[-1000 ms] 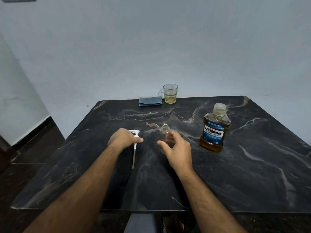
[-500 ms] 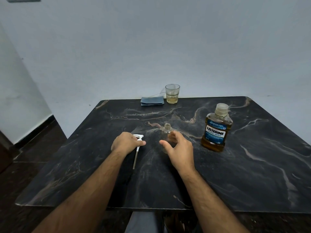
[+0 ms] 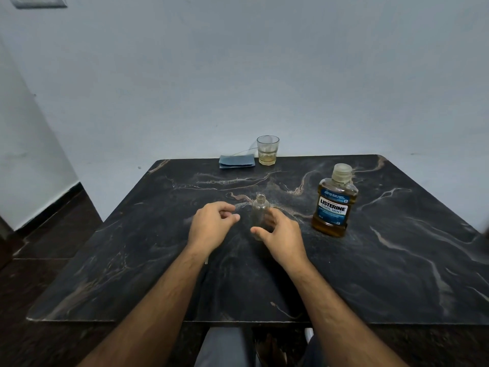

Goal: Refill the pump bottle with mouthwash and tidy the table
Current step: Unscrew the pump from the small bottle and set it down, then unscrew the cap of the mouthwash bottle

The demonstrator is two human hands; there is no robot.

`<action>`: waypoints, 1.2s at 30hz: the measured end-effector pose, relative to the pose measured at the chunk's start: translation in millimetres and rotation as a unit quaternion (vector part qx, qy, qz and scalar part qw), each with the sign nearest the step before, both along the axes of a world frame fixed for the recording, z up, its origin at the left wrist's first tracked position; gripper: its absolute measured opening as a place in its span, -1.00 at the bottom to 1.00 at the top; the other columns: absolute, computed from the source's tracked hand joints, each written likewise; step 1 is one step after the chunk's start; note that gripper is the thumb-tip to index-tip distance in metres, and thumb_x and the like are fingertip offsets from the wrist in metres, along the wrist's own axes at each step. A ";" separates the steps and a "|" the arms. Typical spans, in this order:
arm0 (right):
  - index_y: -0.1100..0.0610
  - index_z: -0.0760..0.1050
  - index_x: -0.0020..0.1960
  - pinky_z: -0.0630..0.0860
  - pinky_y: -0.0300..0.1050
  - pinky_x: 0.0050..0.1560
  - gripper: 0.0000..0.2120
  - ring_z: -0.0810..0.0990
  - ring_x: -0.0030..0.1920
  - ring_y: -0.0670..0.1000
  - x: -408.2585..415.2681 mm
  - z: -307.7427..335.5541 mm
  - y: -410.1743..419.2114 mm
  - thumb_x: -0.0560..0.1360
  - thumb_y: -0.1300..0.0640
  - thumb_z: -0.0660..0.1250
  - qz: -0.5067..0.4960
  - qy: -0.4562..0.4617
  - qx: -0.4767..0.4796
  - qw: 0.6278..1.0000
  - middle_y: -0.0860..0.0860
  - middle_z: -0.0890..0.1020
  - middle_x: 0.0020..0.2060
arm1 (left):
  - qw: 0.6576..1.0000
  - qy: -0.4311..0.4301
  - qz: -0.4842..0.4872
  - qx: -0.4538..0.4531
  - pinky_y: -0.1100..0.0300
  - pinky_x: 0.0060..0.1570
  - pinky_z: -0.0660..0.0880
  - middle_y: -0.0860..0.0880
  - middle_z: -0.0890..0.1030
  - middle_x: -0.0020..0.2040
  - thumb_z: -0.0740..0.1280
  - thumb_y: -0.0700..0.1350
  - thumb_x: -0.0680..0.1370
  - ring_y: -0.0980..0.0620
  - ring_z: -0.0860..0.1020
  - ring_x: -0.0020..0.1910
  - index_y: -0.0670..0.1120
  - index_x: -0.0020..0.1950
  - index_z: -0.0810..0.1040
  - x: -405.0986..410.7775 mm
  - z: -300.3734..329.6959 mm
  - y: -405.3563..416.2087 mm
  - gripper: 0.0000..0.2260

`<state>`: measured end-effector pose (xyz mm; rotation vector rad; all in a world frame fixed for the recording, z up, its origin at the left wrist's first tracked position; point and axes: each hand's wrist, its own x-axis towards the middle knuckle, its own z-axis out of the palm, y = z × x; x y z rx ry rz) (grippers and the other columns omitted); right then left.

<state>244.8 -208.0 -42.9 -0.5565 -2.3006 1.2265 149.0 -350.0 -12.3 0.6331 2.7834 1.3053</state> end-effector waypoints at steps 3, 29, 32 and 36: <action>0.07 0.50 0.33 0.54 -0.11 0.24 -0.45 0.59 0.20 -0.09 12.3 3.0 5.2 0.38 0.08 0.55 -0.021 0.024 0.012 0.999 -0.01 0.65 0.18 | 0.998 -0.007 -0.016 0.055 0.28 -0.08 0.52 0.16 0.66 -0.20 0.47 -0.07 0.47 0.26 0.58 -0.20 0.02 0.07 0.68 15.9 -4.0 8.2 -0.82; 0.13 0.52 0.25 0.58 -0.20 0.10 -0.63 0.64 0.05 -0.15 65.9 14.7 126.6 0.47 0.22 0.48 -0.050 0.085 -0.092 0.991 -0.03 0.68 0.04 | 0.940 -0.067 -0.277 0.188 0.09 0.38 0.41 -0.05 0.49 0.42 0.44 -0.16 0.53 0.05 0.48 0.37 -0.13 0.49 0.36 59.8 78.7 157.1 -0.45; 0.10 0.52 0.23 0.58 -0.12 0.15 -0.65 0.65 0.06 -0.14 65.6 13.2 127.8 0.47 0.21 0.48 -0.046 0.086 -0.092 0.991 -0.02 0.68 0.05 | 0.940 -0.066 -0.310 0.127 0.01 0.38 0.42 -0.04 0.53 0.38 0.42 -0.13 0.54 0.04 0.49 0.35 -0.12 0.45 0.42 52.8 84.4 173.8 -0.52; 0.05 0.53 0.20 0.58 -0.02 0.18 -0.67 0.66 0.07 -0.09 64.3 9.7 129.1 0.47 0.20 0.48 -0.050 0.091 -0.091 0.990 -0.02 0.69 0.05 | 0.943 -0.052 -0.308 0.115 0.03 0.33 0.46 0.00 0.59 0.30 0.40 -0.11 0.56 0.06 0.52 0.30 -0.06 0.34 0.54 50.2 78.0 184.2 -0.65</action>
